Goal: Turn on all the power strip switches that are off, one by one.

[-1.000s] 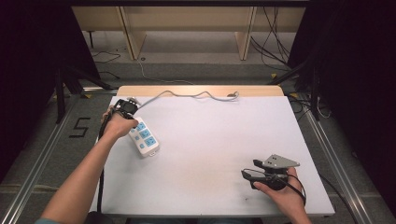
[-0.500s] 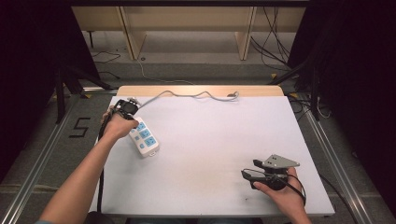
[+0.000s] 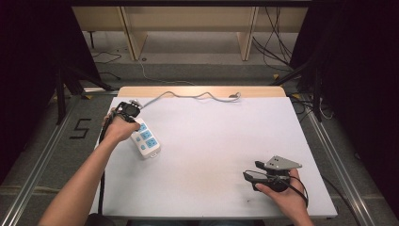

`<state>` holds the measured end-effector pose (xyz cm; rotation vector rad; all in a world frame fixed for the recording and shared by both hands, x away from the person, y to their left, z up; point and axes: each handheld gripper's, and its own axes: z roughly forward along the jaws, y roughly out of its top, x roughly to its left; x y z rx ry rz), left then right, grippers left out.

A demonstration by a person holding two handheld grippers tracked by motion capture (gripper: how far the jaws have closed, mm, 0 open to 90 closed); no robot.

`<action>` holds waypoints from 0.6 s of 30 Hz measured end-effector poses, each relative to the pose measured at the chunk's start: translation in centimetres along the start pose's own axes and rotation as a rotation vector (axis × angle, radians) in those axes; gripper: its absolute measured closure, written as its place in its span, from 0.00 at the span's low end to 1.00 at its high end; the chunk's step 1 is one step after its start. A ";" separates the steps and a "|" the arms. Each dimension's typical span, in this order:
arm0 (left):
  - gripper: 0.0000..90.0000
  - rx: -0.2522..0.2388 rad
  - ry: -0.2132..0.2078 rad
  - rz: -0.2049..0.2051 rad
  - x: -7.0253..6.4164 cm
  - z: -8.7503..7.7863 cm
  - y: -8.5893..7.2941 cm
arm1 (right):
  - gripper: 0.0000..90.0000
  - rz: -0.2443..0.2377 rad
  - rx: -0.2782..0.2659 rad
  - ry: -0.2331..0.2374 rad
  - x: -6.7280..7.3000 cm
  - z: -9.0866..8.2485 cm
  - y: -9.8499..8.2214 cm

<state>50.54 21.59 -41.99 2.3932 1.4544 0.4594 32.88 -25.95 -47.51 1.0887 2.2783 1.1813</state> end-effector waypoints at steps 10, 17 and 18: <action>1.00 0.000 -0.008 0.011 -0.5 -0.5 -0.2 | 0.39 0.002 -0.003 0.000 0.0 0.0 0.0; 1.00 -0.006 -0.014 0.009 -0.8 -0.7 -0.3 | 0.39 0.001 -0.004 -0.001 0.0 0.0 0.0; 1.00 -0.005 -0.017 0.014 -0.9 -0.7 -0.4 | 0.39 0.001 -0.004 -0.001 0.0 0.0 0.0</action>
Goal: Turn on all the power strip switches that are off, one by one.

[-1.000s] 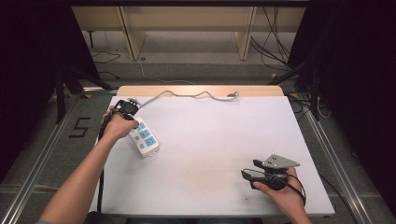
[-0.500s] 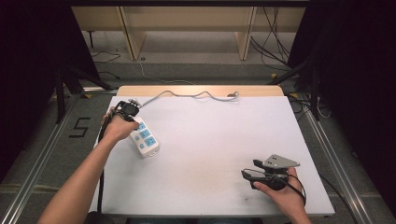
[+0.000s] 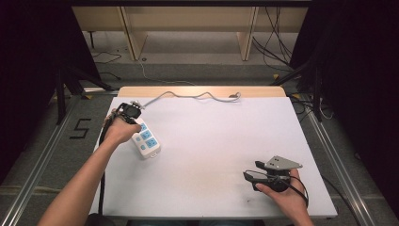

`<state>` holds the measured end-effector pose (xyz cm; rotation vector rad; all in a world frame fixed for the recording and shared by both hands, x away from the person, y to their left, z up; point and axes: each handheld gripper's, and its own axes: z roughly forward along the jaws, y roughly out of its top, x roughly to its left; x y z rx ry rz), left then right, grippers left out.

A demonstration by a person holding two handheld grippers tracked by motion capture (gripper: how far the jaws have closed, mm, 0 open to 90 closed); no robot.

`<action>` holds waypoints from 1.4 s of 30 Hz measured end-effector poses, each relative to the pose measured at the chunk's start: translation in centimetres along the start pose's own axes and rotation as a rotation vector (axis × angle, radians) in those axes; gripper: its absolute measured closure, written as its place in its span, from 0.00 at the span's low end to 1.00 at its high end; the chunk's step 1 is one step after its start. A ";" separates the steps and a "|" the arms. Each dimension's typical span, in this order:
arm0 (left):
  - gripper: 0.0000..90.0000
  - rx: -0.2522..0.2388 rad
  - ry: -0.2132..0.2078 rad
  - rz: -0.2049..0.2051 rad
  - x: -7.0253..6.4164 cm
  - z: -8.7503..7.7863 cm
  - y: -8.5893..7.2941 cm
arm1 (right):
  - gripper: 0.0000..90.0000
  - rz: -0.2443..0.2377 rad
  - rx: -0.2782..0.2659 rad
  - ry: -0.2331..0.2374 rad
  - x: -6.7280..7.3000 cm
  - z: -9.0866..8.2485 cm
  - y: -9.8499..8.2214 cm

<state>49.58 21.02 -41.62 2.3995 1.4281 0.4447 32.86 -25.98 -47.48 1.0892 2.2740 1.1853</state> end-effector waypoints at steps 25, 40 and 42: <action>1.00 -0.020 -0.031 0.034 -1.7 -1.0 -0.6 | 0.39 -0.002 0.000 0.001 0.0 0.0 0.0; 1.00 -0.029 -0.054 0.048 -2.4 -1.5 -1.1 | 0.39 -0.001 0.001 0.001 0.0 -0.1 0.0; 1.00 -0.029 -0.053 0.056 -2.6 -1.6 -1.1 | 0.39 -0.001 0.001 0.000 0.0 -0.1 0.0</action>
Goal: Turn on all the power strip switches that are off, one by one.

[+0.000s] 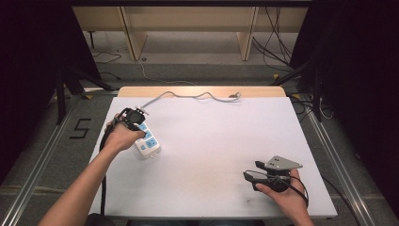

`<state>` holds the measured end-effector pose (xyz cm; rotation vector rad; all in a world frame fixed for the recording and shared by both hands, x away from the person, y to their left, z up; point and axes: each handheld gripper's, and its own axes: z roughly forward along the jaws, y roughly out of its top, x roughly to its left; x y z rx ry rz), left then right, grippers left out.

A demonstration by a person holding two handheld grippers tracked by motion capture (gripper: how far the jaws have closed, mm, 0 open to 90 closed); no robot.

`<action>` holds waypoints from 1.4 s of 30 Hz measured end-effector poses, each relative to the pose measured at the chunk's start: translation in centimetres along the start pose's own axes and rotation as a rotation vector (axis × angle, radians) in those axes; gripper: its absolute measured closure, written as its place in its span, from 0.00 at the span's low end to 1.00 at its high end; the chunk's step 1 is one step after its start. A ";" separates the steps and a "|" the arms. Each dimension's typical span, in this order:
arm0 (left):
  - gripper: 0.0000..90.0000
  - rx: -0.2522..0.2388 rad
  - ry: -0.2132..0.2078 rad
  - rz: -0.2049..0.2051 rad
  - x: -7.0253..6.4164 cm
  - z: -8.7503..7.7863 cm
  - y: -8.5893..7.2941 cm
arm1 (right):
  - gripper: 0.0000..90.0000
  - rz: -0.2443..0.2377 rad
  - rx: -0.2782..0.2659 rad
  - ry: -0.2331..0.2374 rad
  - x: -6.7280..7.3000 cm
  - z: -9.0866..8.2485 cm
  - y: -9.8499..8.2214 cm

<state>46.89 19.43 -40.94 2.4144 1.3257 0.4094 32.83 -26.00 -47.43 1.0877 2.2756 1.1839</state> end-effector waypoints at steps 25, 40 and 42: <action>1.00 0.007 -0.021 0.009 -0.5 0.4 -1.3 | 0.39 0.000 -0.003 -0.001 0.0 0.0 0.0; 1.00 0.018 -0.025 0.015 -0.6 0.8 -1.6 | 0.39 -0.001 -0.002 0.000 0.0 0.0 0.0; 1.00 0.018 -0.025 0.013 -0.6 0.8 -1.7 | 0.39 0.000 -0.002 0.000 0.0 0.0 0.0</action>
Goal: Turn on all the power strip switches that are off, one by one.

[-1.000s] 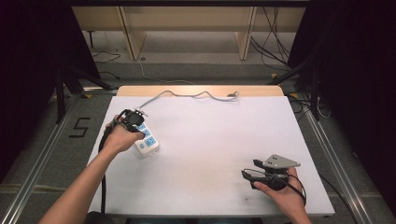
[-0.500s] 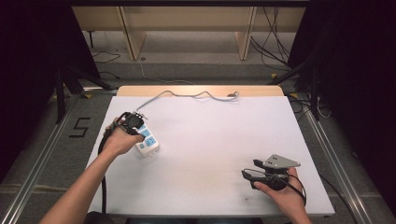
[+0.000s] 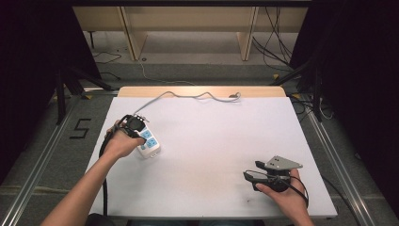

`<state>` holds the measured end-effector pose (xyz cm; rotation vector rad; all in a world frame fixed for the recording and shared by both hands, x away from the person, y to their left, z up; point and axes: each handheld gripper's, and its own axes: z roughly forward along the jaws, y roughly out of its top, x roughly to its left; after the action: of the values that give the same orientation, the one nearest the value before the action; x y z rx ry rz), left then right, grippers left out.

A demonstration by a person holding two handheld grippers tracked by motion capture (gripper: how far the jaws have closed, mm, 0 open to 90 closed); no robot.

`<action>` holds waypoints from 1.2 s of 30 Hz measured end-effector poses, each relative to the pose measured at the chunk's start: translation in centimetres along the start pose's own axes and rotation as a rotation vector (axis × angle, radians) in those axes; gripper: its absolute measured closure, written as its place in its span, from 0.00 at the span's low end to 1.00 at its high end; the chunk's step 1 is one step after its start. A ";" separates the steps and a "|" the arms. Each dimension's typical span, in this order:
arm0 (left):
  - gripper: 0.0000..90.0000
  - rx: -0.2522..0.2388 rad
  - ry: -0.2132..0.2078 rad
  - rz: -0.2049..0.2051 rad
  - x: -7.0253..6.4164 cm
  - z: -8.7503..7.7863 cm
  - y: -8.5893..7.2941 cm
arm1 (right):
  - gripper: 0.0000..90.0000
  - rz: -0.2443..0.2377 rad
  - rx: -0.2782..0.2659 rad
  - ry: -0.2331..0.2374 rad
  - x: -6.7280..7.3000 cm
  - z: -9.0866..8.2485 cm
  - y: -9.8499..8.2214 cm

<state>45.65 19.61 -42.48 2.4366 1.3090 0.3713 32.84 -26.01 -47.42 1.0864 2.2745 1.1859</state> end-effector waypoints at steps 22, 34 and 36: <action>1.00 0.035 0.016 0.007 0.0 1.1 -0.7 | 0.39 0.002 0.000 0.001 0.1 0.0 0.0; 1.00 0.048 0.018 0.015 -0.3 1.2 -0.7 | 0.39 -0.001 -0.006 0.002 0.1 0.0 0.1; 1.00 0.022 -0.005 0.012 -0.4 1.1 -0.8 | 0.39 0.003 -0.007 0.001 0.1 -0.1 0.0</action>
<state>45.24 19.51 -43.83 2.4633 1.3039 0.3560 32.77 -25.95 -47.35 1.0872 2.2689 1.1945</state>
